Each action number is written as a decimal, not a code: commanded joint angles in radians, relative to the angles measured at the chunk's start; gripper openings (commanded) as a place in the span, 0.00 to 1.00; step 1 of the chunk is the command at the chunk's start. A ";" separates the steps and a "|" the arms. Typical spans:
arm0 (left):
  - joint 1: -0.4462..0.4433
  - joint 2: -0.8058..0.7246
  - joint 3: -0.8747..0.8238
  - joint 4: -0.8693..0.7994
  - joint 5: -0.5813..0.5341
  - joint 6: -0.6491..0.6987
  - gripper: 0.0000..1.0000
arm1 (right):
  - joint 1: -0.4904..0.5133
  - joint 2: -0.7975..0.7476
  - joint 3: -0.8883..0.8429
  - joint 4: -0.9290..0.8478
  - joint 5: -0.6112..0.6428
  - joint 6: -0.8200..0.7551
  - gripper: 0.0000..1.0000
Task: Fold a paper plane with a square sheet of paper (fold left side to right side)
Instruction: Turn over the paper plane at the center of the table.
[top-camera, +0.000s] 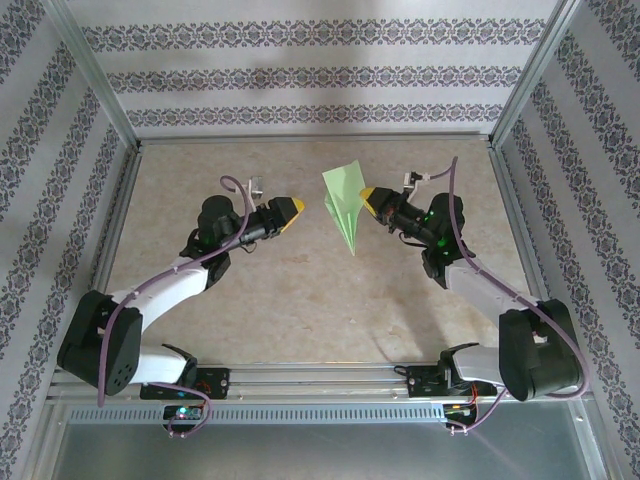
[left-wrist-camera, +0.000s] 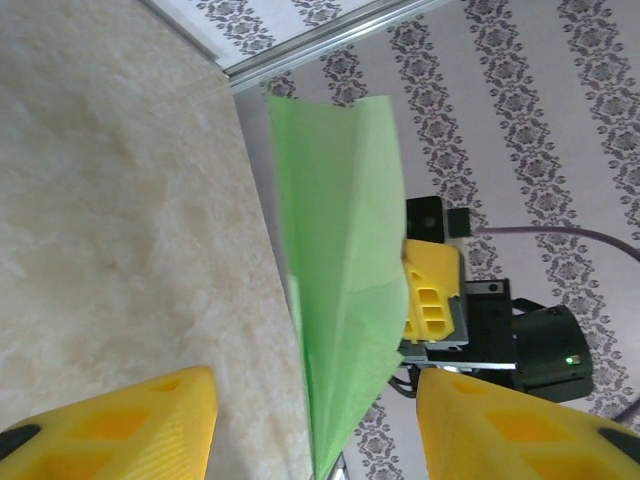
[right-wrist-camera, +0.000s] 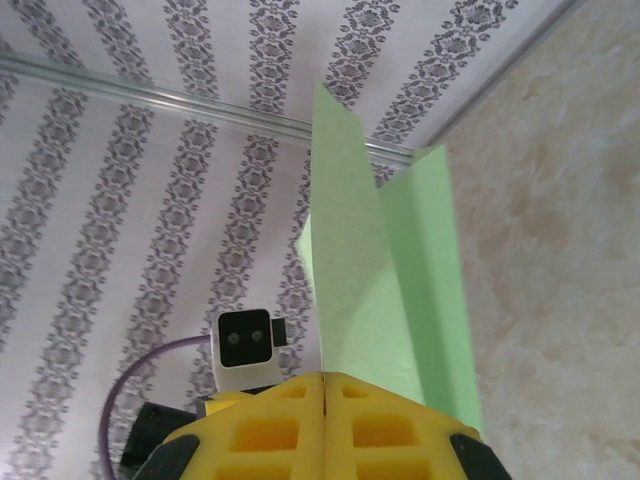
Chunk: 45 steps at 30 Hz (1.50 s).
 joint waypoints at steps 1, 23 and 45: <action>-0.033 0.025 0.048 0.063 -0.010 -0.011 0.56 | -0.007 0.025 -0.023 0.189 -0.043 0.106 0.00; -0.086 0.103 0.102 0.037 -0.037 0.012 0.51 | 0.016 0.120 -0.044 0.362 -0.054 0.232 0.00; -0.089 0.175 0.107 0.112 -0.017 -0.021 0.07 | 0.079 0.172 -0.025 0.390 -0.032 0.241 0.01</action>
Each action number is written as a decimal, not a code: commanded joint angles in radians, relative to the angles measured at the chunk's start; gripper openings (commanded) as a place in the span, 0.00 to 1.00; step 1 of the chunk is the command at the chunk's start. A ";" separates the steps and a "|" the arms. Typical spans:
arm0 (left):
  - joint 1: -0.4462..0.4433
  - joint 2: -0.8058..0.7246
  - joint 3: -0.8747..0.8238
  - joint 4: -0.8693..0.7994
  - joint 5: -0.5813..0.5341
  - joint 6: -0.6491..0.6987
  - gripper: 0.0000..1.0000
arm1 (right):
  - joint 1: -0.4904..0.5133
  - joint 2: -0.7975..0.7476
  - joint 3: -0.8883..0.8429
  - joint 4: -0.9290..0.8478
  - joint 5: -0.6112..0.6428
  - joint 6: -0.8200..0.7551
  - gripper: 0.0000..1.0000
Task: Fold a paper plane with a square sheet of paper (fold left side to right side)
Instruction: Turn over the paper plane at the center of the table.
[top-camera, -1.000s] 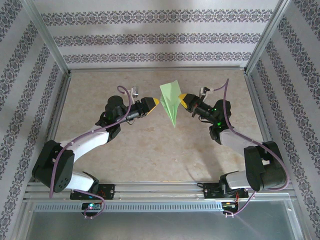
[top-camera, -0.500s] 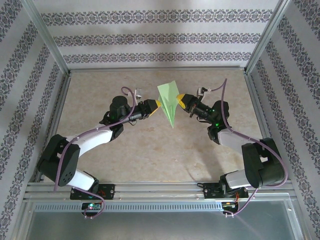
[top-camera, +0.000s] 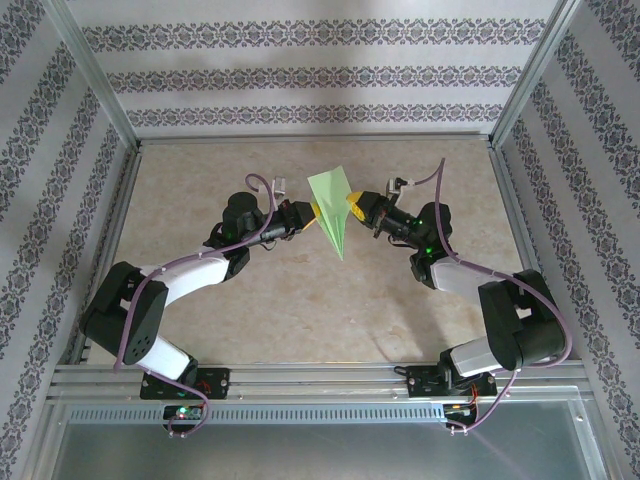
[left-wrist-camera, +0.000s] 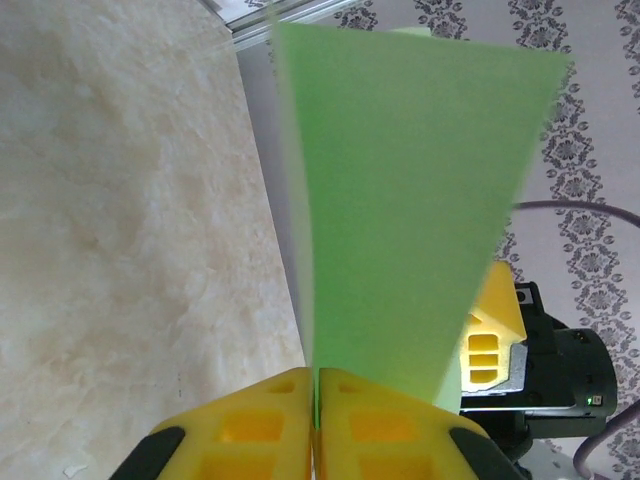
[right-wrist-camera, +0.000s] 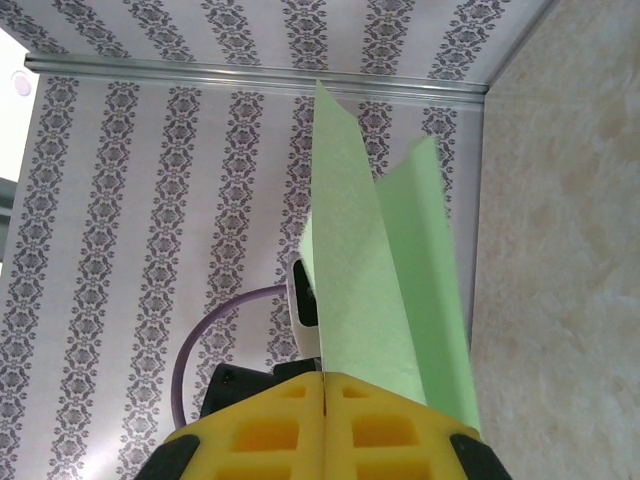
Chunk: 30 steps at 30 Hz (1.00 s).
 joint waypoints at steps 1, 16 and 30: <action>-0.012 -0.013 0.030 0.034 0.003 0.024 0.05 | 0.012 0.012 0.013 0.050 0.008 -0.014 0.02; -0.012 -0.067 0.028 -0.389 -0.106 0.151 0.00 | -0.046 0.090 -0.113 -0.161 0.019 -0.281 0.48; -0.012 0.062 0.007 -0.331 -0.110 0.116 0.00 | -0.044 -0.136 -0.057 -0.817 0.172 -0.690 0.58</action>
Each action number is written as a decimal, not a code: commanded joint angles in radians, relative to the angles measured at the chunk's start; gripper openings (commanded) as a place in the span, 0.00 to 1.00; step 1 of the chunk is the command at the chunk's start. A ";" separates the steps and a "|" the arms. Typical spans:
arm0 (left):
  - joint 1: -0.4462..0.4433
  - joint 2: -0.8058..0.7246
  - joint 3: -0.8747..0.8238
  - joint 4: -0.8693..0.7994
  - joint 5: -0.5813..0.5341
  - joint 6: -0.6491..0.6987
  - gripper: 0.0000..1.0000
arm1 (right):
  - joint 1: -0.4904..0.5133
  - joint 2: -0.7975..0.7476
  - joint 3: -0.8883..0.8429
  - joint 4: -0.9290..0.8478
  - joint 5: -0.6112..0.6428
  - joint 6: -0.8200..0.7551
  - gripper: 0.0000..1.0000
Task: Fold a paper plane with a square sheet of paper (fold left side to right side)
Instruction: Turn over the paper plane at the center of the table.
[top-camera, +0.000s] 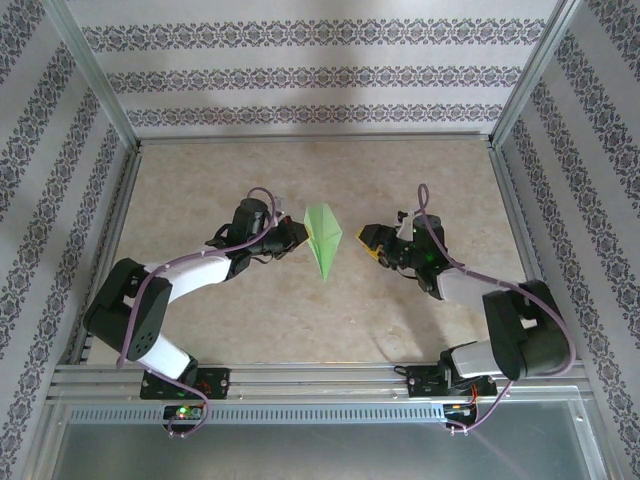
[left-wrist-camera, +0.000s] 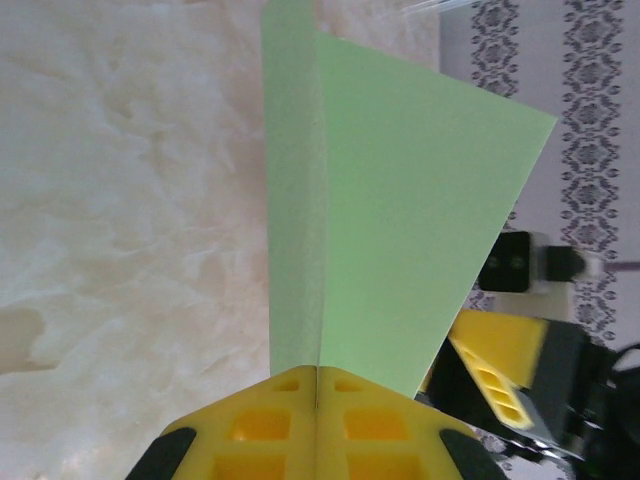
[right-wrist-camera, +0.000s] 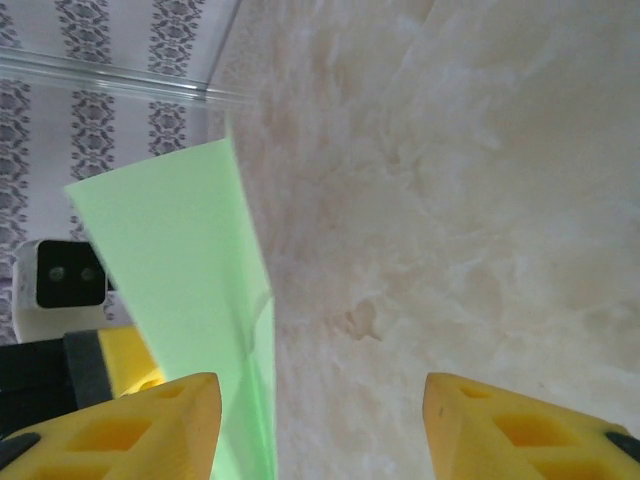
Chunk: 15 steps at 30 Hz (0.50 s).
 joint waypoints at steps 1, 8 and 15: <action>-0.011 0.038 0.002 0.056 -0.002 -0.010 0.00 | 0.011 -0.075 0.057 -0.251 0.081 -0.165 0.60; -0.017 0.128 -0.015 0.189 0.022 -0.070 0.00 | 0.116 -0.138 0.193 -0.612 0.229 -0.329 0.72; -0.030 0.202 -0.033 0.288 0.033 -0.108 0.00 | 0.240 -0.058 0.280 -0.695 0.312 -0.328 0.87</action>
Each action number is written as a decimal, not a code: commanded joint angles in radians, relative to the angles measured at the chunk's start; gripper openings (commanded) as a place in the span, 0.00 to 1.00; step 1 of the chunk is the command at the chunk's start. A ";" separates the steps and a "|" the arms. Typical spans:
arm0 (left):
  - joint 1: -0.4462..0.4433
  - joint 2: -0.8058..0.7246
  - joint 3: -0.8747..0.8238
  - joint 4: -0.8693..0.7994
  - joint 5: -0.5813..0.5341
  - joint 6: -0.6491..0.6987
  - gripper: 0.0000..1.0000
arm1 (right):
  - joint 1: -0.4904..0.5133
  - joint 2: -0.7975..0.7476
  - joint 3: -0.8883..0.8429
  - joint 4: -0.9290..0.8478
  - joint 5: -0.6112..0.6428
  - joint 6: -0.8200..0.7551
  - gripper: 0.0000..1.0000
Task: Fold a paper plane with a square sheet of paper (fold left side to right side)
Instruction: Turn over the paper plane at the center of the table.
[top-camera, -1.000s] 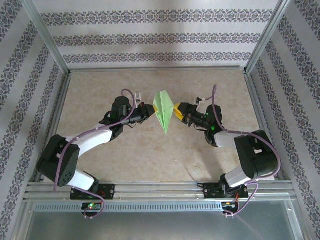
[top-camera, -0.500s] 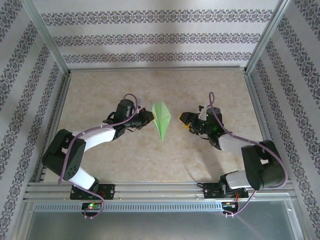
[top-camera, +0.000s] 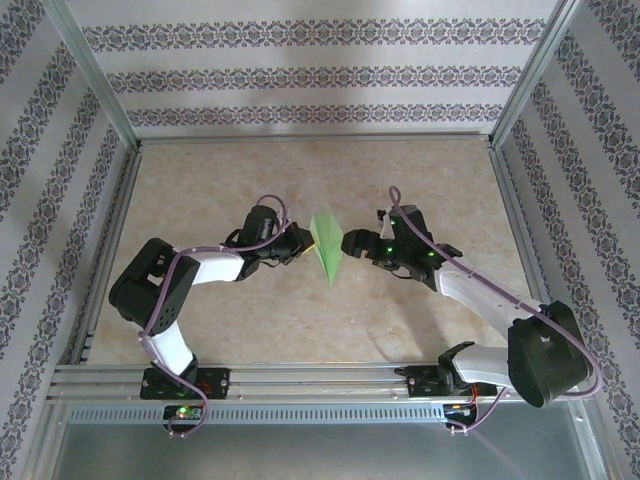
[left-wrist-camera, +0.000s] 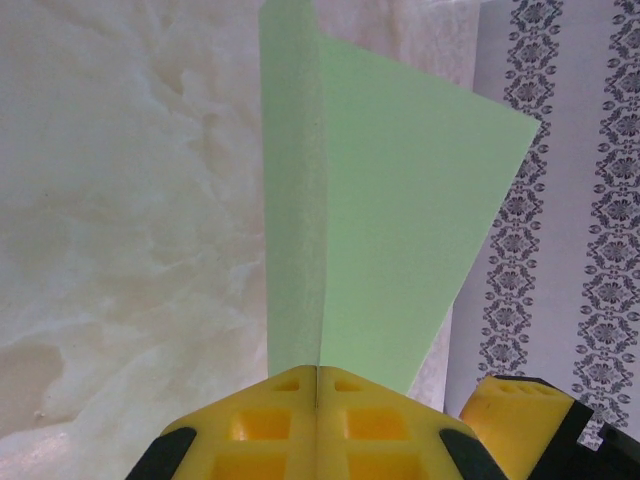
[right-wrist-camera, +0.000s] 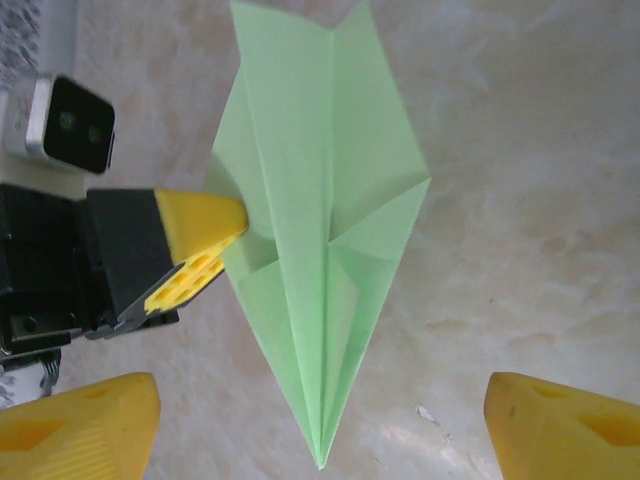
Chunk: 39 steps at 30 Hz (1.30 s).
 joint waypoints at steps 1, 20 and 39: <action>-0.018 0.029 -0.019 0.107 0.020 -0.036 0.00 | 0.047 0.061 0.051 -0.092 0.072 -0.035 0.87; -0.030 0.108 -0.018 0.183 0.046 -0.069 0.00 | 0.131 0.309 0.201 -0.109 0.099 -0.058 0.82; -0.036 0.128 -0.008 0.197 0.053 -0.080 0.00 | 0.143 0.390 0.234 -0.110 0.086 -0.062 0.71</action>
